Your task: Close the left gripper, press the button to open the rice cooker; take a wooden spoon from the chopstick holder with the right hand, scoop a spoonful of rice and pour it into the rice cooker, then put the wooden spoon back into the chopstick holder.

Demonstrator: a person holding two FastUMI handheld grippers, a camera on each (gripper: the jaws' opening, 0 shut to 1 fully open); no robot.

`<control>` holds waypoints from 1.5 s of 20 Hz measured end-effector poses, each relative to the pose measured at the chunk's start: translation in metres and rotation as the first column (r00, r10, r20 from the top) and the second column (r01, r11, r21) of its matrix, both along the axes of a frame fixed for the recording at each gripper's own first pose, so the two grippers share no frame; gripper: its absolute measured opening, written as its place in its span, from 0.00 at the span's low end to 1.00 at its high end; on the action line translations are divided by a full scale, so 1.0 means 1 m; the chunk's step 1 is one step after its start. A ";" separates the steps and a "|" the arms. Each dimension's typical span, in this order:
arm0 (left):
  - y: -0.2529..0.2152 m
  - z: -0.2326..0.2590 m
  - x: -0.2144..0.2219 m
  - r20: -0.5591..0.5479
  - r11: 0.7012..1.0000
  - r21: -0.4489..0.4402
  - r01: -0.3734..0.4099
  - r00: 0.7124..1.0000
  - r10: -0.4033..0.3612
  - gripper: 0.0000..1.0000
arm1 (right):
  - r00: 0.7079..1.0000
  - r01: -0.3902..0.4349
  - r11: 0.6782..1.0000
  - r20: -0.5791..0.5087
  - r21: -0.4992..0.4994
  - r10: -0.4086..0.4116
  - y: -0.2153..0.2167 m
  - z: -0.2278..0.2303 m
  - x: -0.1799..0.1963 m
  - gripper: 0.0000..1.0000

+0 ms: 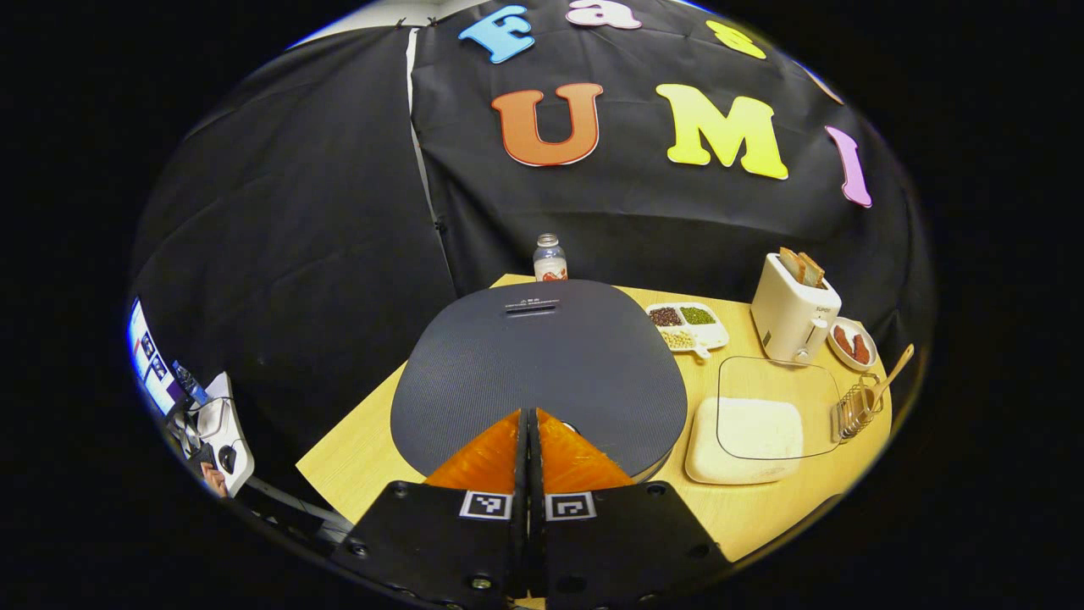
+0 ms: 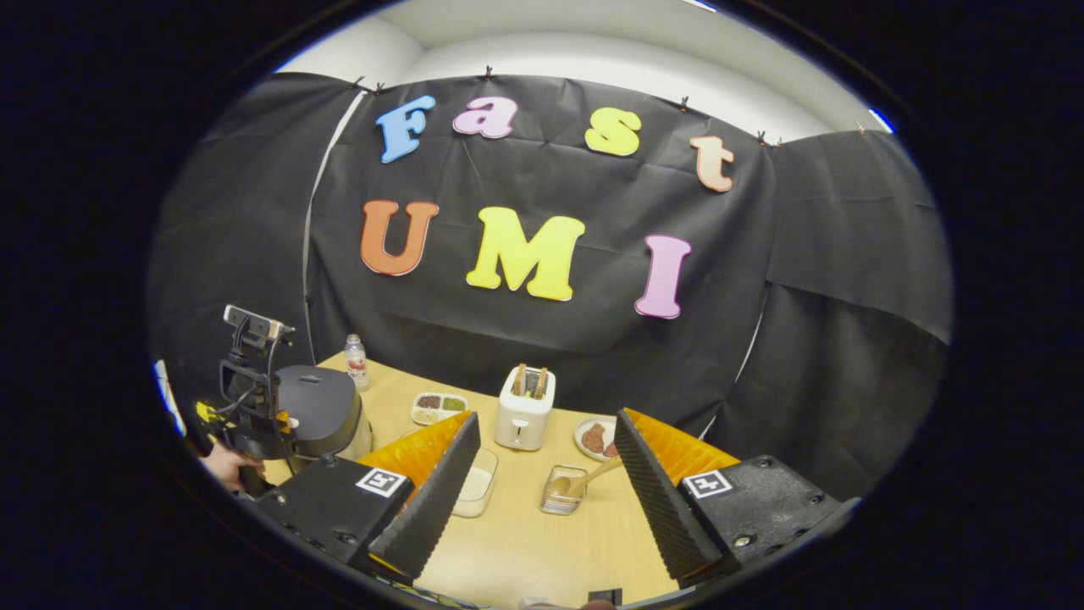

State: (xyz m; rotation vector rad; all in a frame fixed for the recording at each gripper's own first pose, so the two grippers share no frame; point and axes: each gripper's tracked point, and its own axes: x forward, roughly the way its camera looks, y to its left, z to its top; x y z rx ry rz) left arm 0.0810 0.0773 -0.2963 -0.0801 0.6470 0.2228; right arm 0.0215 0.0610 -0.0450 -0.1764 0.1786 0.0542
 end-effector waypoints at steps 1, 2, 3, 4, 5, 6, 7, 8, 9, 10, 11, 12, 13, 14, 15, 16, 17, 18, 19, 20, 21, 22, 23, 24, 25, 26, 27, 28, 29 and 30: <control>0.000 -0.001 -0.001 -0.009 0.999 -0.037 -0.014 1.000 0.014 0.01 | 1.000 0.000 1.000 -0.001 0.000 0.000 0.000 -0.001 0.000 1.00; -0.002 0.001 -0.001 -0.013 0.999 -0.047 -0.007 1.000 0.007 0.01 | 1.000 -0.001 1.000 0.002 0.000 0.001 -0.001 0.000 -0.001 1.00; -0.004 -0.004 -0.003 -0.041 0.997 -0.070 -0.011 0.999 0.008 0.02 | 1.000 -0.001 1.000 0.003 -0.001 0.001 -0.001 0.001 -0.001 1.00; -0.003 -0.003 -0.002 -0.026 0.999 -0.043 0.003 1.000 -0.004 0.02 | 1.000 0.000 1.000 0.002 -0.003 0.000 -0.001 0.000 0.000 1.00; -0.002 -0.002 -0.005 -0.019 0.999 -0.032 0.008 1.000 -0.009 0.02 | 1.000 -0.001 1.000 -0.001 0.001 0.001 -0.001 -0.001 0.000 1.00; 0.001 -0.004 -0.002 -0.024 1.000 -0.016 0.013 1.000 -0.014 0.02 | 1.000 -0.003 1.000 -0.007 0.001 0.003 0.000 -0.003 -0.001 1.00; 0.002 -0.001 -0.002 -0.029 1.000 -0.002 0.018 0.999 -0.018 0.02 | 1.000 -0.002 1.000 -0.006 -0.002 0.002 0.000 -0.003 0.000 1.00; 0.002 0.001 -0.002 -0.040 1.000 -0.006 0.009 0.999 -0.009 0.02 | 1.000 0.002 1.000 -0.003 -0.002 -0.002 -0.002 -0.003 0.001 1.00; 0.002 0.003 0.001 -0.043 1.000 0.003 0.014 0.999 -0.013 0.02 | 1.000 0.002 1.000 0.004 0.003 -0.002 -0.003 -0.003 0.000 1.00; 0.002 0.009 0.004 -0.033 1.000 0.007 0.007 0.999 -0.007 0.02 | 1.000 0.001 1.000 0.013 0.010 -0.002 -0.003 -0.001 -0.001 1.00; 0.002 0.016 0.012 0.002 1.000 0.017 0.020 1.000 -0.020 0.02 | 1.000 0.004 1.000 0.027 0.015 -0.004 -0.005 0.001 -0.001 1.00; 0.004 0.030 0.019 0.065 0.999 0.030 0.022 0.998 -0.024 0.01 | 0.999 0.006 1.000 0.031 0.016 -0.007 -0.006 0.001 -0.001 1.00; 0.010 0.055 0.030 0.165 0.998 0.064 0.004 0.986 -0.015 0.02 | 0.999 0.008 1.000 0.042 0.018 -0.009 -0.007 0.002 -0.001 1.00; 0.018 0.085 0.038 0.268 0.993 0.114 -0.025 0.964 -0.006 0.05 | 0.998 0.010 1.000 0.054 0.022 -0.011 -0.009 0.004 -0.002 1.00; 0.026 0.113 0.045 0.356 0.990 0.133 -0.044 0.934 -0.007 0.04 | 0.998 0.012 1.000 0.069 0.026 -0.014 -0.010 0.006 -0.002 1.00; 0.031 0.140 0.046 0.422 0.988 0.137 -0.070 0.907 0.006 0.00 | 0.997 0.015 0.999 0.080 0.031 -0.017 -0.011 0.009 -0.002 1.00; 0.029 0.167 0.044 0.491 0.988 0.133 -0.083 0.871 0.007 0.01 | 0.996 0.008 0.999 0.092 0.038 -0.012 -0.010 0.011 -0.002 1.00; 0.025 0.180 0.046 0.497 0.990 0.122 -0.068 0.868 -0.001 0.01 | 0.995 0.007 0.999 0.104 0.042 -0.011 -0.009 0.013 -0.002 1.00; 0.024 0.182 0.044 0.499 0.991 0.116 -0.069 0.867 0.002 0.00 | 0.994 0.008 0.999 0.108 0.039 -0.012 -0.010 0.013 -0.001 1.00; 0.021 0.184 0.044 0.497 0.993 0.095 -0.062 0.868 0.006 0.01 | 0.994 0.004 0.999 0.111 0.038 -0.008 -0.008 0.014 0.000 1.00; 0.019 0.187 0.043 0.487 0.995 0.082 -0.056 0.873 0.009 0.01 | 0.994 0.003 0.999 0.111 0.039 -0.007 -0.007 0.013 0.000 1.00; 0.022 0.188 0.041 0.481 0.995 0.081 -0.064 0.877 0.017 0.01 | 0.994 -0.001 0.999 0.111 0.039 -0.004 -0.006 0.014 0.000 1.00; 0.024 0.191 0.040 0.484 0.994 0.084 -0.068 0.875 0.019 0.01 | 0.994 0.000 0.999 0.113 0.038 -0.004 -0.006 0.014 0.001 1.00; 0.024 0.192 0.038 0.478 0.994 0.092 -0.067 0.878 0.015 0.01 | 0.993 0.000 0.999 0.115 0.035 -0.004 -0.007 0.015 0.000 1.00; 0.023 0.194 0.035 0.478 0.993 0.096 -0.062 0.879 0.008 0.01 | 0.993 0.002 0.999 0.119 0.032 -0.006 -0.007 0.016 0.001 1.00; 0.024 0.199 0.032 0.490 0.993 0.098 -0.066 0.872 0.010 0.01 | 0.992 0.003 0.999 0.124 0.032 -0.007 -0.008 0.018 0.001 1.00; 0.024 0.202 0.029 0.491 0.993 0.103 -0.064 0.871 0.005 0.01 | 0.992 0.005 0.999 0.128 0.034 -0.009 -0.008 0.018 0.001 1.00; 0.023 0.206 0.024 0.492 0.992 0.105 -0.062 0.871 0.003 0.02 | 0.992 0.007 0.999 0.128 0.038 -0.012 -0.009 0.018 0.001 1.00; 0.022 0.210 0.020 0.500 0.992 0.108 -0.063 0.866 0.000 0.04 | 0.992 0.007 0.999 0.129 0.044 -0.013 -0.010 0.017 0.001 1.00; 0.019 0.215 0.016 0.508 0.993 0.111 -0.051 0.861 -0.013 0.02 | 0.992 0.007 0.999 0.128 0.050 -0.014 -0.010 0.017 0.000 1.00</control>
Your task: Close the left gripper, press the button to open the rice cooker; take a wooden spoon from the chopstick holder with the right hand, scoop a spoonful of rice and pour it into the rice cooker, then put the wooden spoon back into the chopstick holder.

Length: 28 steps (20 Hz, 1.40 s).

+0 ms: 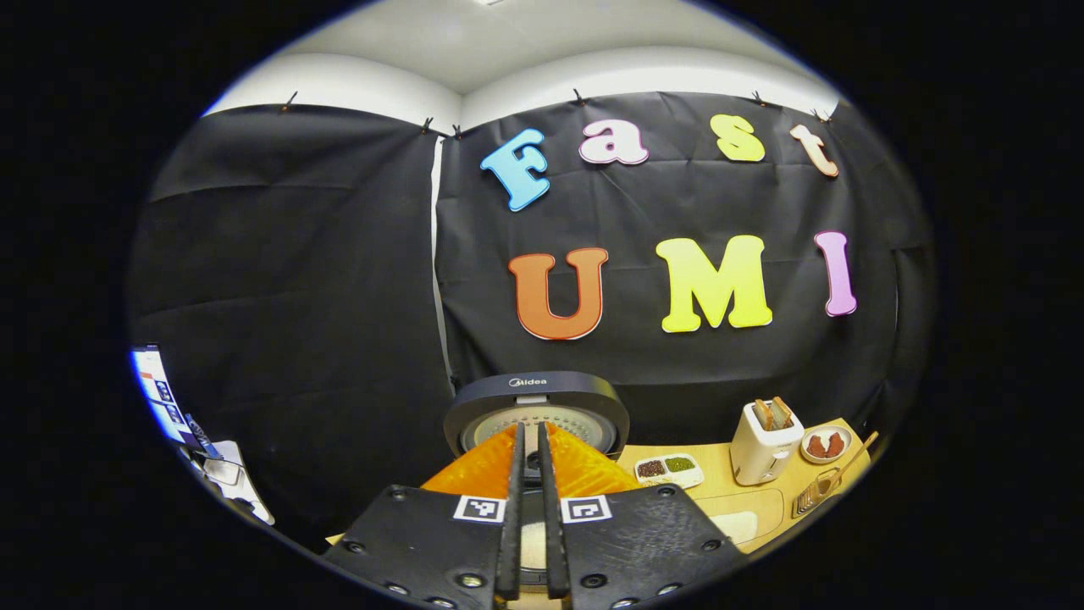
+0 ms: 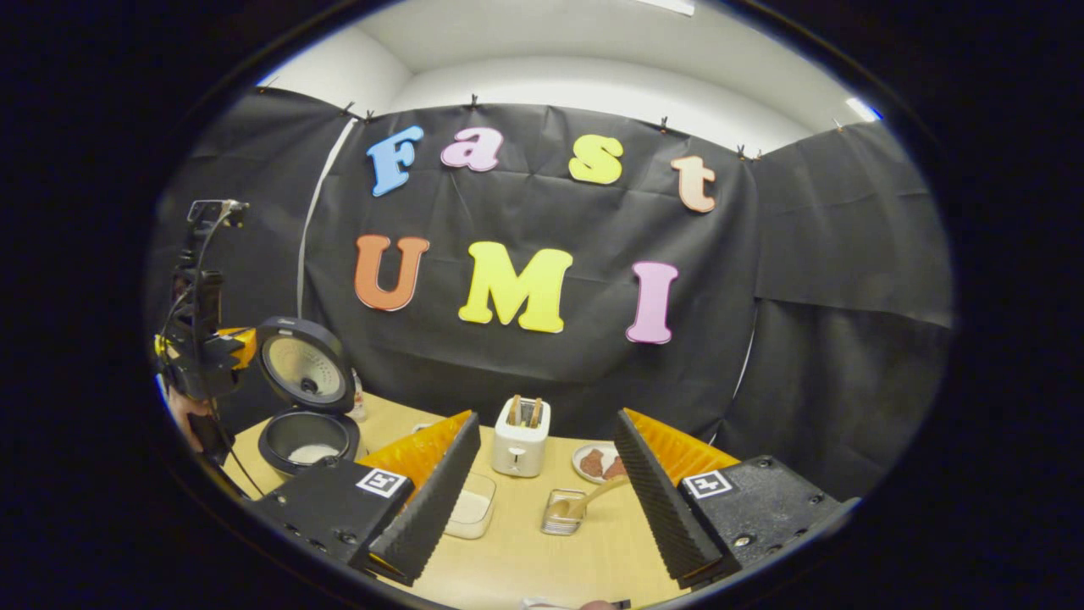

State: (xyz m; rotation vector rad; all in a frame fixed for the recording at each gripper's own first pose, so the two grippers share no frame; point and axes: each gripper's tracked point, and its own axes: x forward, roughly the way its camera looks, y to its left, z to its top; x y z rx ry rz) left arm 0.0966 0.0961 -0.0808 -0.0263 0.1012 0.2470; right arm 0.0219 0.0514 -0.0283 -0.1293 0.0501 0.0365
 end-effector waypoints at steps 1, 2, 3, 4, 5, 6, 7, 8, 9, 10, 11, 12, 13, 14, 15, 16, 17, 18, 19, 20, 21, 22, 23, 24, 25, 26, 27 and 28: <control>-0.006 0.002 -0.004 0.003 1.000 0.003 0.022 1.000 -0.022 0.10 | 1.000 0.002 1.000 0.005 0.004 -0.002 -0.001 0.000 0.000 1.00; -0.012 0.006 -0.011 0.009 0.999 0.011 0.048 0.999 -0.048 0.28 | 1.000 0.004 1.000 0.011 0.010 -0.004 -0.002 0.001 -0.001 1.00; -0.014 0.011 -0.016 0.019 0.998 0.022 0.066 0.998 -0.066 0.46 | 1.000 0.001 1.000 0.017 0.018 -0.001 -0.001 0.001 -0.001 1.00; -0.022 0.015 -0.021 0.035 0.995 0.032 0.093 0.995 -0.095 0.65 | 1.000 0.000 1.000 0.026 0.026 -0.001 -0.002 0.002 -0.003 1.00; -0.024 0.022 -0.030 0.052 0.994 0.046 0.098 0.994 -0.101 0.64 | 0.999 0.000 1.000 0.032 0.031 -0.001 -0.002 0.002 -0.003 1.00; -0.026 0.029 -0.037 0.076 0.993 0.067 0.098 0.992 -0.103 0.74 | 0.999 -0.002 0.999 0.041 0.036 0.000 -0.002 0.002 -0.003 1.00; -0.028 0.033 -0.043 0.092 0.991 0.089 0.101 0.990 -0.109 0.84 | 0.999 0.005 0.999 0.044 0.040 -0.007 -0.004 0.000 -0.005 1.00; -0.030 0.037 -0.050 0.105 0.990 0.105 0.098 0.988 -0.109 0.90 | 0.999 0.002 0.999 0.052 0.048 -0.005 -0.003 0.001 -0.006 1.00; -0.034 0.042 -0.057 0.119 0.988 0.111 0.105 0.986 -0.118 0.90 | 0.998 0.003 0.999 0.058 0.053 -0.007 -0.004 0.001 -0.005 1.00; -0.036 0.045 -0.063 0.130 0.988 0.110 0.109 0.984 -0.123 0.95 | 0.998 0.005 0.998 0.062 0.058 -0.009 -0.005 0.000 -0.005 1.00; -0.041 0.046 -0.068 0.133 0.987 0.103 0.126 0.981 -0.139 0.90 | 0.998 0.009 0.998 0.068 0.062 -0.013 -0.008 -0.003 -0.005 1.00; -0.044 0.046 -0.072 0.131 0.986 0.093 0.136 0.980 -0.148 0.95 | 0.998 0.017 0.998 0.066 0.066 -0.022 -0.012 -0.005 -0.004 1.00; -0.043 0.048 -0.075 0.133 0.986 0.090 0.137 0.980 -0.148 0.95 | 0.998 0.026 0.997 0.058 0.075 -0.030 -0.016 -0.012 -0.002 1.00; -0.044 0.049 -0.076 0.132 0.986 0.085 0.142 0.979 -0.153 0.95 | 0.998 0.032 0.996 0.044 0.084 -0.036 -0.018 -0.019 0.001 1.00; -0.044 0.049 -0.078 0.130 0.987 0.074 0.141 0.980 -0.149 0.95 | 0.999 0.039 0.995 0.027 0.090 -0.041 -0.022 -0.027 0.003 1.00; -0.044 0.051 -0.080 0.131 0.987 0.062 0.146 0.979 -0.153 0.95 | 0.999 0.043 0.994 0.021 0.100 -0.045 -0.025 -0.033 0.005 1.00; -0.042 0.053 -0.081 0.133 0.988 0.049 0.146 0.979 -0.152 0.95 | 0.999 0.050 0.993 0.013 0.111 -0.052 -0.028 -0.037 0.008 1.00; -0.041 0.054 -0.082 0.131 0.988 0.042 0.146 0.980 -0.150 0.95 | 0.998 0.060 0.991 0.001 0.116 -0.061 -0.032 -0.042 0.010 1.00; -0.041 0.053 -0.082 0.132 0.988 0.035 0.148 0.980 -0.152 0.95 | 0.998 0.065 0.990 0.000 0.123 -0.066 -0.035 -0.047 0.015 1.00; -0.042 0.052 -0.081 0.127 0.987 0.030 0.155 0.979 -0.157 0.95 | 0.997 0.078 0.989 -0.008 0.122 -0.078 -0.039 -0.053 0.019 1.00; -0.039 0.051 -0.080 0.126 0.988 0.030 0.150 0.980 -0.153 0.95 | 0.996 0.085 0.989 -0.015 0.119 -0.083 -0.042 -0.061 0.022 1.00; -0.038 0.048 -0.081 0.122 0.989 0.031 0.147 0.981 -0.150 0.95 | 0.996 0.093 0.989 -0.018 0.116 -0.092 -0.046 -0.068 0.027 1.00; -0.038 0.049 -0.078 0.120 0.989 0.034 0.146 0.981 -0.149 0.95 | 0.995 0.102 0.988 -0.028 0.112 -0.100 -0.052 -0.079 0.034 1.00; -0.040 0.048 -0.080 0.119 0.988 0.038 0.149 0.981 -0.153 0.95 | 0.993 0.111 0.988 -0.039 0.111 -0.107 -0.055 -0.089 0.041 1.00; -0.040 0.048 -0.079 0.118 0.987 0.044 0.151 0.981 -0.156 0.95 | 0.993 0.115 0.987 -0.042 0.114 -0.111 -0.059 -0.099 0.048 1.00; -0.042 0.047 -0.079 0.113 0.987 0.048 0.152 0.981 -0.157 0.95 | 0.991 0.123 0.985 -0.057 0.117 -0.117 -0.064 -0.109 0.055 1.00; -0.043 0.046 -0.079 0.111 0.986 0.053 0.160 0.980 -0.165 0.95 | 0.992 0.123 0.985 -0.055 0.120 -0.118 -0.067 -0.120 0.064 1.00; -0.044 0.044 -0.078 0.109 0.986 0.059 0.158 0.981 -0.163 0.95 | 0.989 0.140 0.983 -0.070 0.118 -0.132 -0.074 -0.131 0.073 1.00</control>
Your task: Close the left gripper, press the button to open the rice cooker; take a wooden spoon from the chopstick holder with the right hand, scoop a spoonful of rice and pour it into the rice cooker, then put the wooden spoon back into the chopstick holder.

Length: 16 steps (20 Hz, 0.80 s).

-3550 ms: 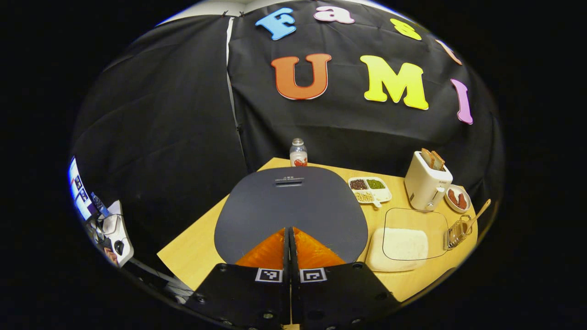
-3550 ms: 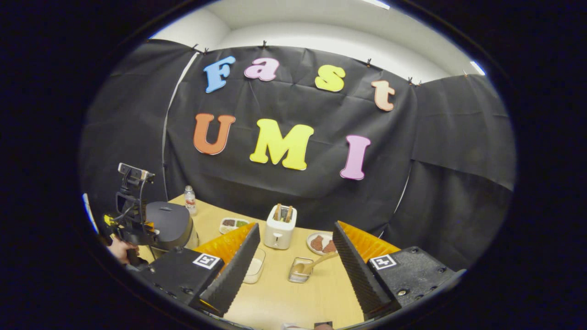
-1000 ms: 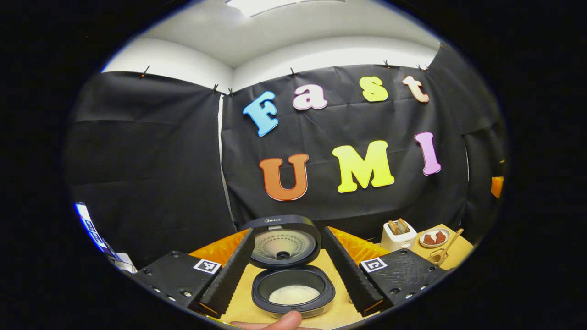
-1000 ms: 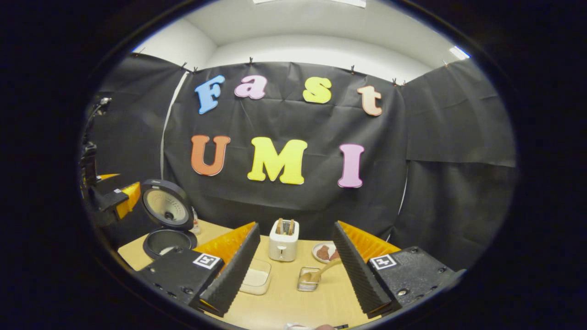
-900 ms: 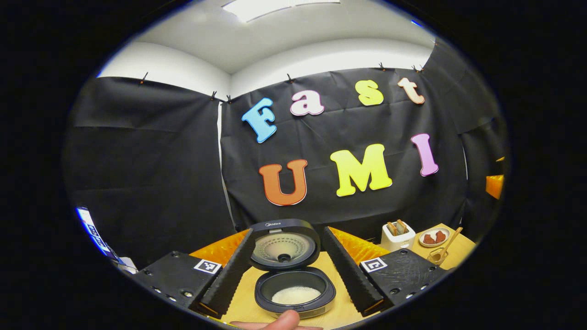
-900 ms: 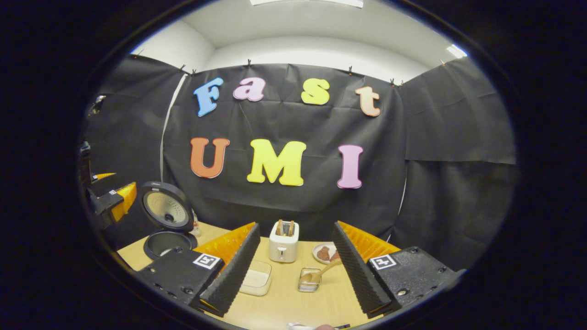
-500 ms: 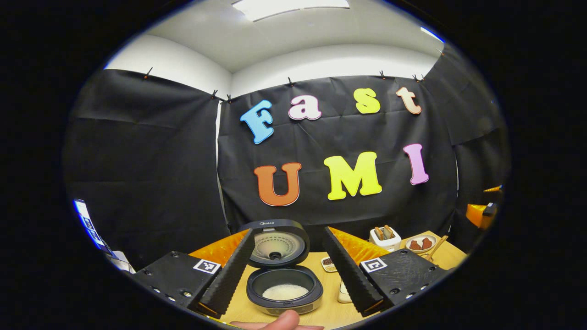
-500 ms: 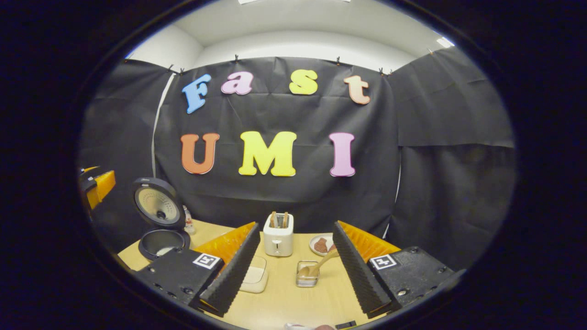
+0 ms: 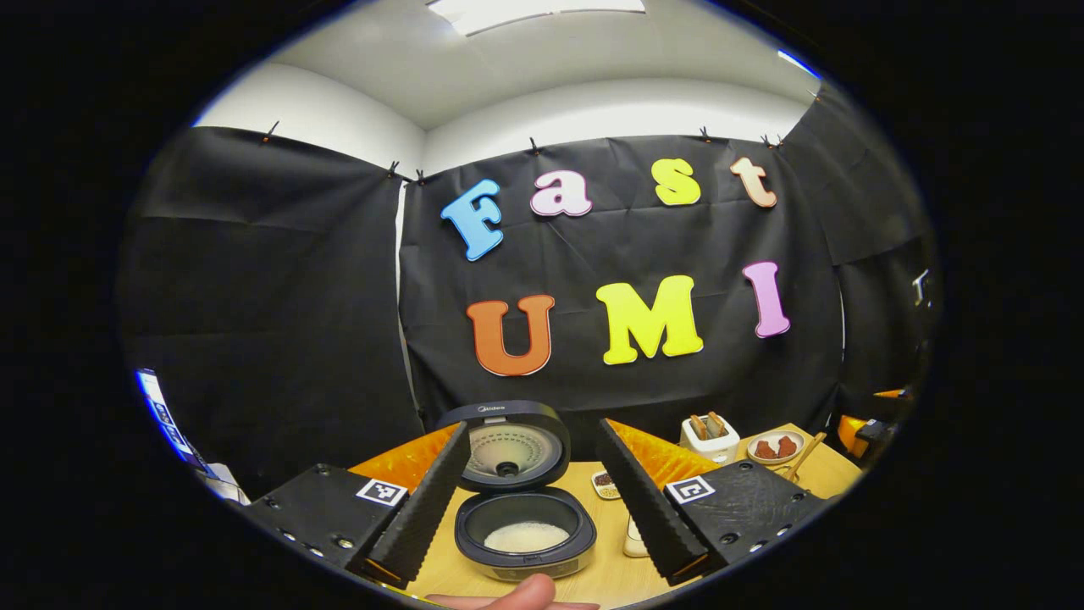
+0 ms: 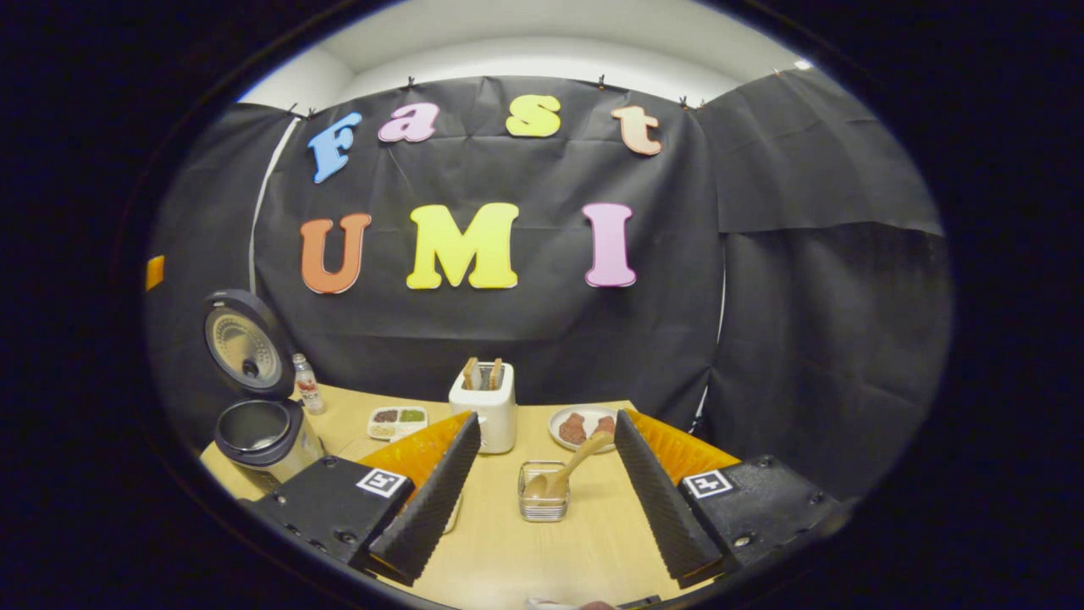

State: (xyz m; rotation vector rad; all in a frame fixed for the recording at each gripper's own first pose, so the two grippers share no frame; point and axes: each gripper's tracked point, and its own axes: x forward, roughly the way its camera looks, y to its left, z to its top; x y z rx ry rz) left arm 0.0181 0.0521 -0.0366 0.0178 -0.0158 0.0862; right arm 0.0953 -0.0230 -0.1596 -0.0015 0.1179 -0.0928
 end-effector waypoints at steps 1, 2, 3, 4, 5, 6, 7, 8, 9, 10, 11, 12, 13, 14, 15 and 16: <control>0.000 -0.001 0.000 -0.003 1.000 0.008 0.002 1.000 -0.002 0.95 | 1.000 0.002 1.000 -0.007 0.010 -0.002 -0.004 -0.011 0.011 1.00; -0.002 -0.002 -0.001 -0.008 1.000 0.016 0.005 1.000 -0.005 0.95 | 1.000 0.005 1.000 -0.011 0.023 -0.005 -0.008 -0.022 0.020 1.00; -0.003 -0.003 -0.001 -0.011 1.000 0.022 0.009 1.000 -0.009 0.95 | 0.999 0.010 0.999 -0.038 0.050 -0.008 -0.012 -0.039 0.031 1.00; -0.006 -0.004 0.000 -0.016 1.000 0.026 0.012 1.000 -0.011 0.95 | 0.998 0.010 0.997 -0.055 0.072 -0.006 -0.014 -0.053 0.042 1.00; -0.007 -0.004 -0.001 -0.013 0.999 0.029 0.015 1.000 -0.015 0.95 | 0.997 0.019 0.996 -0.072 0.088 -0.013 -0.019 -0.068 0.052 1.00; -0.007 -0.006 -0.001 -0.018 0.999 0.032 0.016 1.000 -0.016 0.95 | 0.996 0.032 0.995 -0.087 0.100 -0.023 -0.024 -0.079 0.064 1.00; -0.008 -0.007 -0.001 -0.019 0.999 0.036 0.018 1.000 -0.017 0.95 | 0.994 0.038 0.994 -0.102 0.104 -0.027 -0.028 -0.093 0.078 1.00; -0.008 -0.009 0.000 -0.025 0.999 0.040 0.018 1.000 -0.017 0.95 | 0.992 0.052 0.992 -0.122 0.113 -0.039 -0.033 -0.105 0.088 1.00; -0.010 -0.012 -0.001 -0.029 0.999 0.044 0.020 0.999 -0.019 0.95 | 0.991 0.054 0.988 -0.130 0.146 -0.035 -0.036 -0.117 0.103 1.00; -0.009 -0.012 0.000 -0.030 0.999 0.048 0.019 0.999 -0.018 0.95 | 0.989 0.060 0.984 -0.144 0.170 -0.036 -0.038 -0.127 0.114 0.99; -0.010 -0.014 0.002 -0.028 0.998 0.057 0.018 0.999 -0.017 0.95 | 0.987 0.067 0.979 -0.154 0.192 -0.037 -0.041 -0.139 0.128 1.00; -0.009 -0.016 0.004 -0.025 0.997 0.070 0.016 1.000 -0.014 0.95 | 0.984 0.076 0.975 -0.171 0.210 -0.040 -0.044 -0.149 0.141 0.96; -0.009 -0.020 0.006 -0.031 0.996 0.082 0.014 0.999 -0.011 0.95 | 0.984 0.077 0.970 -0.176 0.230 -0.037 -0.046 -0.157 0.154 1.00; -0.010 -0.023 0.007 -0.040 0.996 0.091 0.016 0.999 -0.012 0.95 | 0.981 0.086 0.965 -0.189 0.248 -0.039 -0.048 -0.164 0.165 1.00; -0.012 -0.027 0.009 -0.047 0.995 0.097 0.018 0.999 -0.014 0.96 | 0.982 0.077 0.957 -0.187 0.279 -0.024 -0.049 -0.167 0.176 0.96; -0.012 -0.029 0.011 -0.049 0.995 0.101 0.017 0.999 -0.012 0.95 | 0.981 0.080 0.952 -0.195 0.297 -0.021 -0.051 -0.173 0.186 1.00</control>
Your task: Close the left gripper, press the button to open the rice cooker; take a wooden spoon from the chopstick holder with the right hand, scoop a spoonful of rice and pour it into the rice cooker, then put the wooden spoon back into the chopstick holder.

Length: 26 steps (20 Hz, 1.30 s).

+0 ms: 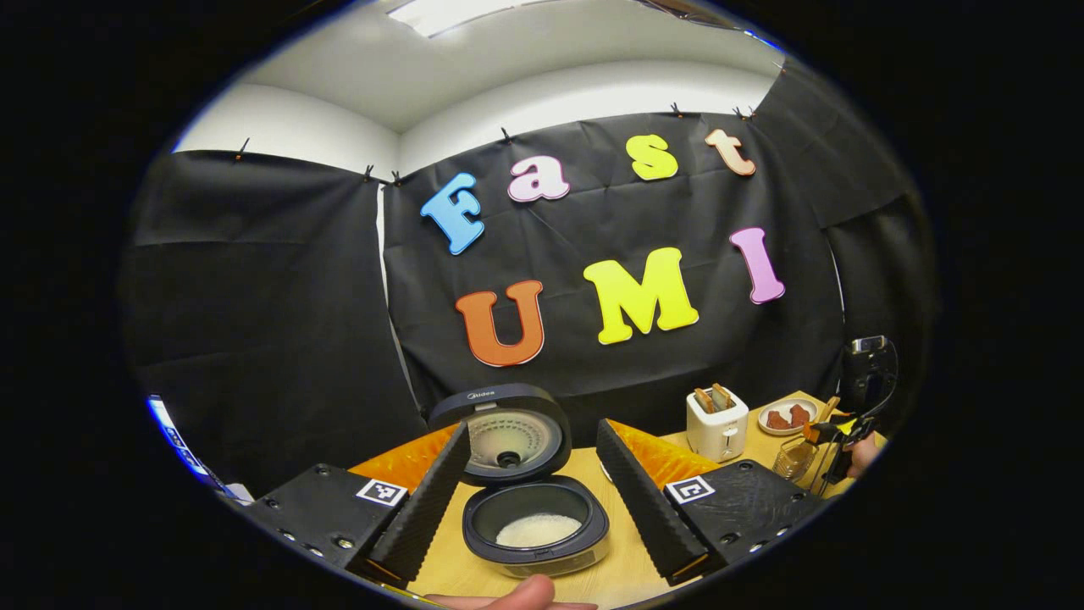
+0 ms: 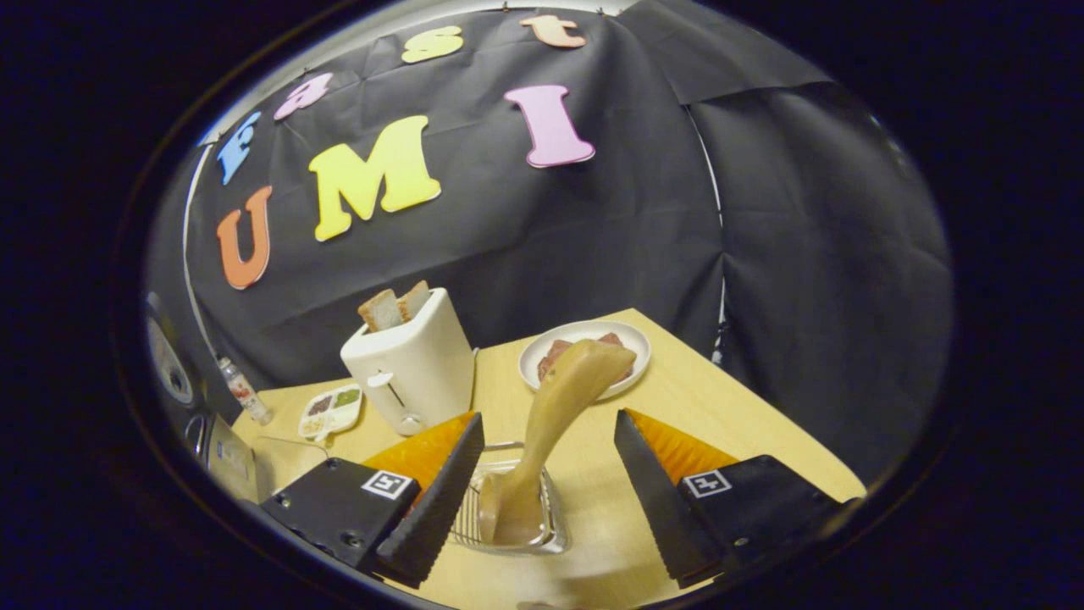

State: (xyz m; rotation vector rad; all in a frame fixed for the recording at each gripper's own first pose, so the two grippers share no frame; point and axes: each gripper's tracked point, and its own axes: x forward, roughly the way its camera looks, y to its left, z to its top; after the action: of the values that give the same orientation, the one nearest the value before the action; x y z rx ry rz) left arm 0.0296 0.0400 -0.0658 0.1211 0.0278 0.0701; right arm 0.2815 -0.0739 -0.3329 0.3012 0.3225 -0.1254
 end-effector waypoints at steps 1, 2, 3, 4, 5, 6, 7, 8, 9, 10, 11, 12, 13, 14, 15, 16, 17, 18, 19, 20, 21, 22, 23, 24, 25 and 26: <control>-0.002 -0.003 0.002 -0.008 1.000 0.007 0.000 1.000 0.000 0.95 | 1.000 -0.005 1.000 -0.002 0.014 0.005 0.000 -0.003 0.008 1.00; -0.002 -0.006 0.005 -0.013 1.000 0.012 -0.001 1.000 0.001 0.95 | 1.000 -0.006 1.000 0.002 0.021 0.006 0.000 -0.003 0.017 1.00; -0.002 -0.008 0.006 -0.015 1.000 0.016 -0.001 1.000 0.002 0.95 | 1.000 -0.006 1.000 0.000 0.029 0.006 -0.001 -0.006 0.023 0.99; -0.001 -0.009 0.008 -0.019 1.000 0.021 -0.004 1.000 0.005 0.95 | 1.000 -0.003 0.999 0.004 0.037 0.003 0.000 -0.006 0.028 0.91; 0.000 -0.012 0.009 -0.024 1.000 0.027 -0.010 1.000 0.010 0.95 | 1.000 -0.012 0.999 0.010 0.049 0.011 0.001 -0.007 0.034 0.96; 0.002 -0.014 0.011 -0.029 0.999 0.032 -0.017 0.999 0.017 0.95 | 1.000 -0.012 0.998 0.012 0.056 0.011 0.001 -0.007 0.038 0.87; 0.004 -0.014 0.013 -0.030 0.999 0.034 -0.022 0.999 0.023 0.95 | 1.000 -0.017 0.998 0.007 0.061 0.017 0.002 -0.009 0.041 0.84; 0.004 -0.014 0.014 -0.031 0.999 0.034 -0.026 0.999 0.027 0.95 | 0.999 -0.032 0.997 0.008 0.070 0.032 0.005 -0.008 0.043 0.90; 0.004 -0.015 0.015 -0.030 0.999 0.036 -0.026 0.999 0.027 0.95 | 0.999 -0.032 0.997 0.013 0.066 0.032 0.005 -0.007 0.045 0.70; 0.005 -0.014 0.016 -0.032 0.999 0.041 -0.029 0.999 0.030 0.95 | 0.999 -0.031 0.998 0.014 0.045 0.031 0.005 -0.006 0.050 0.60; 0.006 -0.013 0.017 -0.027 0.998 0.047 -0.034 0.999 0.035 0.95 | 0.999 -0.040 0.999 0.021 0.037 0.039 0.004 -0.004 0.047 0.39; 0.007 -0.011 0.017 -0.022 0.998 0.051 -0.037 0.999 0.038 0.95 | 0.998 -0.060 0.997 0.033 0.050 0.058 0.010 -0.001 0.049 0.29; 0.007 -0.012 0.018 -0.021 0.998 0.050 -0.038 0.999 0.039 0.95 | 0.996 -0.079 0.996 0.032 0.048 0.078 0.015 0.001 0.050 0.25; 0.007 -0.012 0.019 -0.020 0.998 0.049 -0.040 0.999 0.041 0.95 | 0.996 -0.088 0.996 0.031 0.031 0.087 0.019 0.001 0.051 0.24; 0.008 -0.012 0.019 -0.022 0.998 0.046 -0.042 0.999 0.043 0.95 | 0.995 -0.096 0.995 0.025 0.013 0.096 0.022 0.002 0.050 0.23; 0.009 -0.012 0.019 -0.024 0.998 0.043 -0.045 0.999 0.046 0.95 | 0.994 -0.109 0.994 0.024 0.001 0.109 0.024 0.006 0.050 0.22; 0.010 -0.014 0.019 -0.027 0.998 0.040 -0.046 0.999 0.047 0.95 | 0.994 -0.108 0.994 0.032 -0.016 0.109 0.024 0.014 0.050 0.22; 0.012 -0.013 0.017 -0.026 0.998 0.038 -0.049 0.998 0.050 0.95 | 0.993 -0.105 0.994 0.041 -0.038 0.107 0.024 0.023 0.048 0.22; 0.013 -0.013 0.018 -0.023 0.998 0.038 -0.051 0.998 0.052 0.95 | 0.992 -0.107 0.993 0.055 -0.056 0.110 0.026 0.033 0.046 0.22; 0.015 -0.013 0.018 -0.022 0.998 0.038 -0.055 0.998 0.056 0.95 | 0.991 -0.110 0.990 0.060 -0.089 0.116 0.027 0.044 0.045 0.22; 0.019 -0.013 0.016 -0.021 0.998 0.038 -0.059 0.998 0.060 0.95 | 0.990 -0.117 0.986 0.068 -0.122 0.126 0.030 0.056 0.043 0.22; 0.022 -0.014 0.016 -0.022 0.997 0.036 -0.065 0.998 0.065 0.95 | 0.988 -0.122 0.980 0.077 -0.158 0.135 0.033 0.069 0.041 0.22; 0.024 -0.016 0.015 -0.025 0.997 0.029 -0.067 0.997 0.068 0.95 | 0.987 -0.123 0.974 0.083 -0.192 0.141 0.035 0.082 0.039 0.22; 0.027 -0.016 0.014 -0.027 0.997 0.022 -0.071 0.997 0.071 0.95 | 0.985 -0.129 0.967 0.088 -0.219 0.151 0.039 0.097 0.036 0.22; 0.032 -0.017 0.013 -0.027 0.997 0.018 -0.076 0.997 0.077 0.95 | 0.982 -0.133 0.961 0.099 -0.243 0.161 0.047 0.112 0.032 0.22; 0.036 -0.018 0.011 -0.031 0.996 0.017 -0.085 0.996 0.085 0.95 | 0.978 -0.144 0.954 0.107 -0.264 0.177 0.056 0.128 0.028 0.22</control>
State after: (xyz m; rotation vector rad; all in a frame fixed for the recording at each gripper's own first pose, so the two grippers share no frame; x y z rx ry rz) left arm 0.0407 0.0765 -0.0842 0.1365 0.0641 0.1532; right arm 0.3096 -0.0178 -0.2050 0.0263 0.1981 0.0144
